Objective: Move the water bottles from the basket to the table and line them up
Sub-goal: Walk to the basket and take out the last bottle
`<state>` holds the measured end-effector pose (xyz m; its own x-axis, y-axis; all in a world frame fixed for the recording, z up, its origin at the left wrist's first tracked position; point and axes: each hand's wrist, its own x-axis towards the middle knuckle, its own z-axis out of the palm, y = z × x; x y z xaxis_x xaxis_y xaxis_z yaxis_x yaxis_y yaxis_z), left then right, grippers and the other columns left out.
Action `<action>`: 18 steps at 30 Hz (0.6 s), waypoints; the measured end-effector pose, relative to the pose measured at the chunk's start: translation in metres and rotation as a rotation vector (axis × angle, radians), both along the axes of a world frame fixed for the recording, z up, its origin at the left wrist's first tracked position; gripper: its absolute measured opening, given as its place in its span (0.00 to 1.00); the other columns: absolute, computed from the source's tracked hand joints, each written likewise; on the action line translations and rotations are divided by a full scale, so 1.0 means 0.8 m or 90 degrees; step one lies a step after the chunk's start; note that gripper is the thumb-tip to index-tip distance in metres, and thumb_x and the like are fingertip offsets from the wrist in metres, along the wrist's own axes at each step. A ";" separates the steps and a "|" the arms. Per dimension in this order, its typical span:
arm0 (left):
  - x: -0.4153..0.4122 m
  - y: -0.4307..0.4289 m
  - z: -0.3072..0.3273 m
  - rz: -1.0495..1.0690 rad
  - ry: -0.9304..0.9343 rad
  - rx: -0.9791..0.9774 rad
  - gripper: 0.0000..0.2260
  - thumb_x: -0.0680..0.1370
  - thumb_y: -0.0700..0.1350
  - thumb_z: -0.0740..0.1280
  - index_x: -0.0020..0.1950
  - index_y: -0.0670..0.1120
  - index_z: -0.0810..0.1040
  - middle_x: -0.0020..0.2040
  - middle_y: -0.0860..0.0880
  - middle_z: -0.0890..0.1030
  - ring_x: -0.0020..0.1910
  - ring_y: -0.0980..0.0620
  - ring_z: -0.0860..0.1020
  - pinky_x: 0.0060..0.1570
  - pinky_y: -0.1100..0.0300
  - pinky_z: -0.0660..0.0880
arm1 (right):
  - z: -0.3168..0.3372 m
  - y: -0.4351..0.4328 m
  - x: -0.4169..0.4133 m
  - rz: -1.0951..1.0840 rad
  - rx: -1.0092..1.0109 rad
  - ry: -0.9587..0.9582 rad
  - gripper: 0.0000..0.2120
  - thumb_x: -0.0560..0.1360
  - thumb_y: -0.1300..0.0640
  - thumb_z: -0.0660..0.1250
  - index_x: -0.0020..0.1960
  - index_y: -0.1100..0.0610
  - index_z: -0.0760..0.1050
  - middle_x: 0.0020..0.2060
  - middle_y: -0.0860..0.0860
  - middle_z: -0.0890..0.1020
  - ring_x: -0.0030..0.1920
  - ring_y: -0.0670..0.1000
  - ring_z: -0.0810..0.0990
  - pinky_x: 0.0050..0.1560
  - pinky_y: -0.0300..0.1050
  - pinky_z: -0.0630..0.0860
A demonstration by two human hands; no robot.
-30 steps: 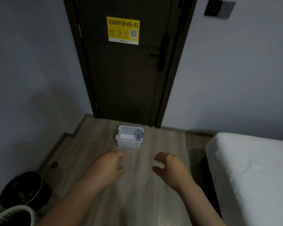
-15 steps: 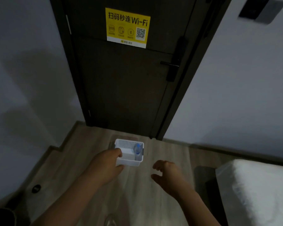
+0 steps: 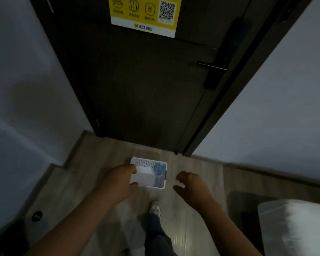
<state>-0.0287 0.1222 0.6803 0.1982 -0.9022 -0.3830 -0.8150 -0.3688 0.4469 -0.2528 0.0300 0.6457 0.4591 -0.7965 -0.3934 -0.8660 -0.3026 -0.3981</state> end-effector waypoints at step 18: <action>0.094 -0.215 -0.229 0.078 -0.033 0.099 0.18 0.76 0.50 0.66 0.64 0.46 0.72 0.60 0.46 0.77 0.56 0.50 0.77 0.53 0.60 0.73 | -0.216 -0.261 0.087 -0.022 0.114 0.075 0.17 0.76 0.51 0.66 0.63 0.53 0.71 0.56 0.51 0.78 0.55 0.49 0.77 0.54 0.41 0.74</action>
<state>0.0466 -0.0498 0.4969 0.3262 -0.8010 -0.5020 -0.7797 -0.5283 0.3362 -0.1830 -0.1786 0.4732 0.3750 -0.7236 -0.5794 -0.9185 -0.2053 -0.3381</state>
